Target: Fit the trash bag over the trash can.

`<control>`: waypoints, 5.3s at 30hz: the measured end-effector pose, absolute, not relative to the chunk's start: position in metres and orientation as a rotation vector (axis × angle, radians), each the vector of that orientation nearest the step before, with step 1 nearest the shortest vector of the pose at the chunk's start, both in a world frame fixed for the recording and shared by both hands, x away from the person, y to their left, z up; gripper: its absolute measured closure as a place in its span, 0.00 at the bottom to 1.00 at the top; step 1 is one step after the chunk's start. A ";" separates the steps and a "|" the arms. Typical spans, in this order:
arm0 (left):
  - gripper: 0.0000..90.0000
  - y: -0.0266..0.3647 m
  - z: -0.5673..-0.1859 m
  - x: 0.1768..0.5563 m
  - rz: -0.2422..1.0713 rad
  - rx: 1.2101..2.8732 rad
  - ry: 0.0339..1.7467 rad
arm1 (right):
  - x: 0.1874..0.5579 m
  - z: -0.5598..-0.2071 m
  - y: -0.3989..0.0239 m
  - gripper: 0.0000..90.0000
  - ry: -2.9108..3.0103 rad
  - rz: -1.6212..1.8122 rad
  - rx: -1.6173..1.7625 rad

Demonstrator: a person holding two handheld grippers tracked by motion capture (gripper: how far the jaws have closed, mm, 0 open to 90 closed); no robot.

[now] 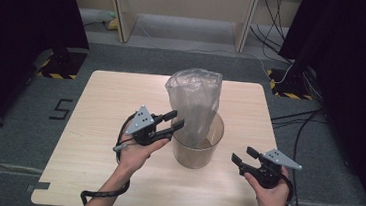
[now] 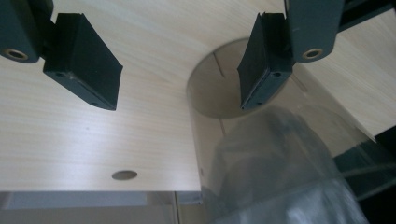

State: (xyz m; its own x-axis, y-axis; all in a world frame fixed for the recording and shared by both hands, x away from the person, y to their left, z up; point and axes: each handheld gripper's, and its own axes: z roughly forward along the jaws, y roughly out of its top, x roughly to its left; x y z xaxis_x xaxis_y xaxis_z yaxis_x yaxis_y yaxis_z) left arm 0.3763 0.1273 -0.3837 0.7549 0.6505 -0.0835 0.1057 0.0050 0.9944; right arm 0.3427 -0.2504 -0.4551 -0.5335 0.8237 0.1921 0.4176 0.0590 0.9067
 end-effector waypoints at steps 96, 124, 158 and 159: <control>0.98 0.132 -0.355 0.357 0.659 1.922 0.198 | 0.363 -0.335 -0.196 0.93 2.005 1.533 1.082; 1.00 0.131 -0.400 0.326 0.561 2.008 0.169 | 0.347 -0.377 -0.201 1.00 2.081 1.474 1.148; 1.00 0.131 -0.421 0.338 0.619 2.077 0.215 | 0.354 -0.376 -0.211 0.73 2.083 1.286 1.180; 1.00 0.131 -0.421 0.338 0.620 2.078 0.213 | 0.353 -0.373 -0.211 0.71 2.078 1.293 1.175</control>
